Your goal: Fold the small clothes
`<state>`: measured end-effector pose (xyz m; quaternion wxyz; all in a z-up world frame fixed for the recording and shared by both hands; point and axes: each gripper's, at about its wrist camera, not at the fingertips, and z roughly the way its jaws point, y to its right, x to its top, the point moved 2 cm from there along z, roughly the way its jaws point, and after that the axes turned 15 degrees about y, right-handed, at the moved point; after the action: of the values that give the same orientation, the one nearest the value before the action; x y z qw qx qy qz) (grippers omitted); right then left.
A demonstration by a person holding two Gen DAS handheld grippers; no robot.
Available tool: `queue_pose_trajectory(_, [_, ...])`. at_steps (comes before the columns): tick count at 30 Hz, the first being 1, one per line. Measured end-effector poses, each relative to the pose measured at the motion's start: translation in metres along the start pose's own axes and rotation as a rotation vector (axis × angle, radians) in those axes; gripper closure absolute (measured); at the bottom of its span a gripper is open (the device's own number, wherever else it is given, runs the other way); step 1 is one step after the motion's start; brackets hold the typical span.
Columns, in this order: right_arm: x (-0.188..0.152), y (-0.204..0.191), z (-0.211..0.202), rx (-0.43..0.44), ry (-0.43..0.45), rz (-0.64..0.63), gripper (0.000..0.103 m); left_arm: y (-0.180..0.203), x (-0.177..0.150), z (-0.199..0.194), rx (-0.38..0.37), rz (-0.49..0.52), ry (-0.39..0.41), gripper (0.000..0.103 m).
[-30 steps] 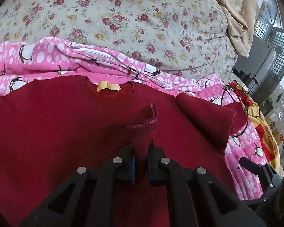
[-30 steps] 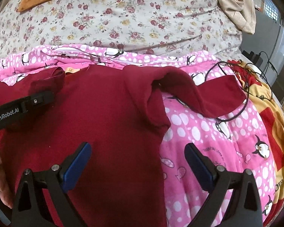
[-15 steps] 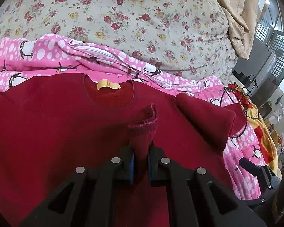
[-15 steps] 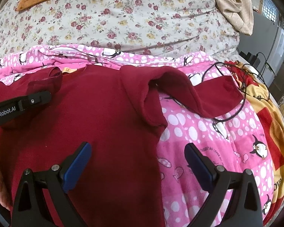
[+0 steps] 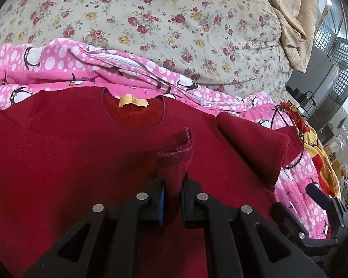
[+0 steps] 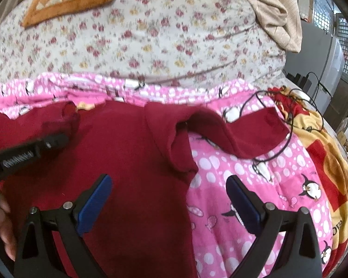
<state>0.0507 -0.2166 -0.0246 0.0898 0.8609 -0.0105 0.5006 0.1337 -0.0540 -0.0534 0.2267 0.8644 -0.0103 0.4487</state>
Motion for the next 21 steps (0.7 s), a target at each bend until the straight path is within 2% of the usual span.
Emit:
queue_pose_trajectory(8, [0.006, -0.014, -0.012, 0.015, 0.066, -0.050, 0.002, 0.000, 0.000, 0.000, 0.000, -0.001, 0.000, 0.103])
queue_pose_trajectory(12, [0.006, -0.015, -0.012, 0.024, 0.060, -0.045, 0.002, 0.006, 0.002, -0.002, 0.003, 0.030, 0.021, 0.103])
queue_pose_trajectory(15, [0.006, 0.001, -0.007, 0.036, 0.024, 0.037, 0.002, 0.023, 0.007, -0.002, -0.035, 0.075, 0.048, 0.103])
queue_pose_trajectory(17, [0.005, 0.020, -0.001, 0.012, -0.006, 0.109, 0.002, 0.034, 0.009, 0.003, -0.047, 0.117, 0.050, 0.103])
queue_pose_trajectory(21, [-0.002, 0.051, 0.004, -0.030, -0.041, 0.218, 0.002, 0.035, -0.001, 0.022, -0.028, 0.114, -0.040, 0.097])
